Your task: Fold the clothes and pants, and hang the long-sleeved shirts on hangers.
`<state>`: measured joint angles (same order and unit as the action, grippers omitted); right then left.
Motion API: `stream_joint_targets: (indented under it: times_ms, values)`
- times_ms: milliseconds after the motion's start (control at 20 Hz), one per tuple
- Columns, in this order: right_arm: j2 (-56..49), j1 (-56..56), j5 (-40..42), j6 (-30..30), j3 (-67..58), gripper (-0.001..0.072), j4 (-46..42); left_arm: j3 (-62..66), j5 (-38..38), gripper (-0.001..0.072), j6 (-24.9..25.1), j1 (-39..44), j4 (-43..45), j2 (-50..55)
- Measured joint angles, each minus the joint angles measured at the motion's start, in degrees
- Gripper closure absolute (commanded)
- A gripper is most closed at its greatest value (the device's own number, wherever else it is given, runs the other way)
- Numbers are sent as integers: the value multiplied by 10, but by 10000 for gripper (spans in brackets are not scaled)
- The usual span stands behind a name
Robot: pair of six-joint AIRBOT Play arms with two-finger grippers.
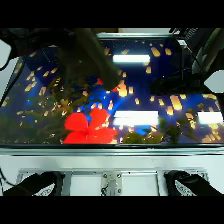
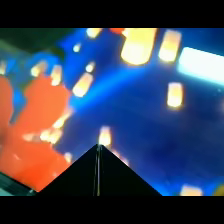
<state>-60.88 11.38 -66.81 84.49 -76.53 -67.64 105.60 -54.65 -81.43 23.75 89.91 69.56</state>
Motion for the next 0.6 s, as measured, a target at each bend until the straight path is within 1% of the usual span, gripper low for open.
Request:
stream_joint_targets:
  times_ms: [50, 150, 300, 350, 400, 450, 600]
  values:
    - [3, -5, 5, -5, -3, 687, 2, 0, 8, 678, -1, 23, -3, -13]
    - [15, -26, 12, -8, -12, 687, -12, -20, 18, 678, -19, 53, -7, -33]
    - [33, -76, 15, -10, -19, 673, -29, -97, 25, 678, -71, 64, -11, -46]
    - [36, -92, 16, -6, -20, 489, -33, -130, 29, 678, -89, 61, -11, -46]
    - [36, -107, 15, -3, -21, 183, -37, -170, 31, 678, -105, 55, -11, -42]
    - [33, -118, 11, 0, -21, 4, -38, -208, 31, 678, -117, 47, -11, -33]
    - [5, -135, -1, 6, -13, 4, -36, -311, 41, 678, -144, 13, -15, 13]
